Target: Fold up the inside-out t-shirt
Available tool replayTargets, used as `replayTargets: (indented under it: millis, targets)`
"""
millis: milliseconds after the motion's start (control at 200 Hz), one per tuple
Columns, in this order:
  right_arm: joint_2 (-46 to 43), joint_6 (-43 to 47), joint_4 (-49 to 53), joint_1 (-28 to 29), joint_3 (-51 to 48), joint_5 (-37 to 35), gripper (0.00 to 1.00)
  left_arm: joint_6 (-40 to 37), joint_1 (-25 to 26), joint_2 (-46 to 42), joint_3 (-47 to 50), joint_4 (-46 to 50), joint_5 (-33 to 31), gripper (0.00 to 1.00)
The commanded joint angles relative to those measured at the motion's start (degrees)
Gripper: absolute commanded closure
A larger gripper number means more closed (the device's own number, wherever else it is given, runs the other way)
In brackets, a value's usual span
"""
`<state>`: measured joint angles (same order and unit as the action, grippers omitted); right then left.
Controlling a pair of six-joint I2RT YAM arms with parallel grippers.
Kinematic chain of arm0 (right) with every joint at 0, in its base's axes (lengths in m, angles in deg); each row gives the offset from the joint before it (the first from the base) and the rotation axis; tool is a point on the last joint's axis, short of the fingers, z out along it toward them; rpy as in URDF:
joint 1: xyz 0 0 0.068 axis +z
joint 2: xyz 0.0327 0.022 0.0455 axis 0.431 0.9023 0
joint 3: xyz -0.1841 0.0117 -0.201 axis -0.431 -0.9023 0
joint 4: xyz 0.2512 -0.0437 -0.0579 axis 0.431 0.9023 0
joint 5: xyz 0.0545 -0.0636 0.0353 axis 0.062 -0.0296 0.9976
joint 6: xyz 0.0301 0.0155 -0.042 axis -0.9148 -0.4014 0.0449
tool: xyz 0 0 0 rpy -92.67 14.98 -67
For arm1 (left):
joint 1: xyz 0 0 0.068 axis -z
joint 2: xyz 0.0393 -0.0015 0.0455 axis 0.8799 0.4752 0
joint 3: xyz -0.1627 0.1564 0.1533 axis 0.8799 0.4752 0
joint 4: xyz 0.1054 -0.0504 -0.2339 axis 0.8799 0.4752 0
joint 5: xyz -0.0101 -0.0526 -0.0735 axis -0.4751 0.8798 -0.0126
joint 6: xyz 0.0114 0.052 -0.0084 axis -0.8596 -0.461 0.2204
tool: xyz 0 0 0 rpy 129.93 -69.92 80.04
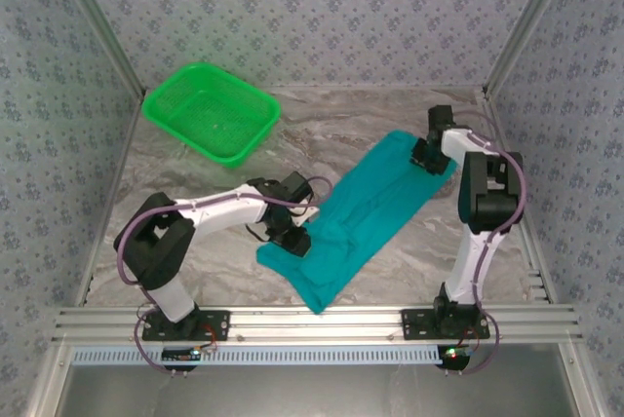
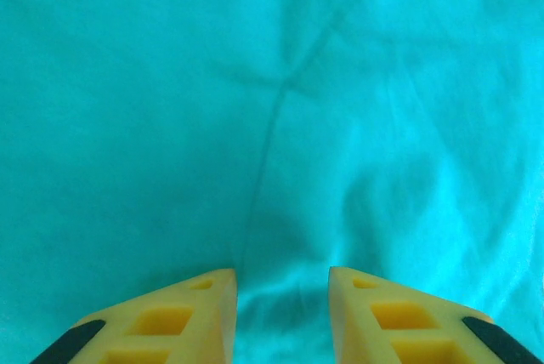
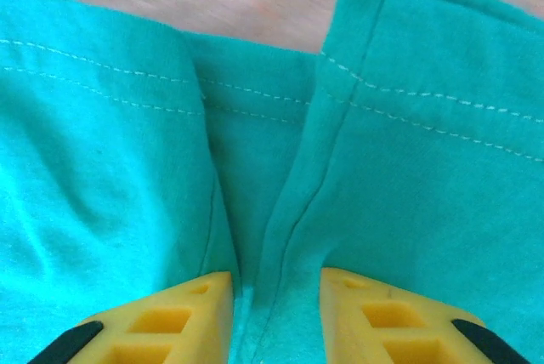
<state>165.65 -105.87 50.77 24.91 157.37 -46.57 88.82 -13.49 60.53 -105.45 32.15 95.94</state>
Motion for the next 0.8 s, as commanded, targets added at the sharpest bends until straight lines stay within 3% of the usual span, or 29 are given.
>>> replayTargets:
  millis: [0, 115, 295, 350, 405, 470, 600, 700, 795]
  targets:
    - [3.27, 6.39, 2.60, 3.79, 7.29, 5.89, 0.63, 3.75, 1.25, -1.29, 1.00, -0.41, 6.82, 0.65]
    - [5.52, 7.70, 2.43, 8.68, 11.63, 9.78, 0.59, 5.18, 2.21, -2.60, 2.33, -5.62, 15.15, 0.65]
    - [4.84, 7.96, 5.22, 12.99, 16.11, 7.95, 0.56, 0.66, 2.23, -8.81, -2.94, 4.56, 8.50, 0.65]
    - [1.98, 5.29, 9.02, 13.28, 16.01, 1.50, 0.55, -1.00, 2.22, -12.24, -3.09, 6.29, 4.22, 0.64]
    - [-2.28, 0.18, 11.84, 12.58, 12.73, -4.80, 0.54, -2.52, 2.09, -15.28, -1.35, 6.02, -1.09, 0.61]
    - [-8.29, -3.49, 9.95, 10.42, 4.94, -6.07, 0.53, -2.63, 0.73, -16.55, 2.46, 1.84, -4.79, 0.53]
    - [-15.36, -6.33, 4.26, 4.96, -8.67, -5.69, 0.51, 1.32, -3.94, -10.27, 6.43, -10.16, -1.02, 0.56]
    - [-15.19, -6.62, 4.35, 5.10, -11.91, -11.21, 0.51, -0.57, -3.31, -4.02, 5.72, -11.37, -2.18, 0.57]
    - [-11.72, -6.93, 1.86, 6.59, -13.85, -6.80, 0.51, -1.07, -2.46, -0.31, 5.31, -9.93, -1.66, 0.59]
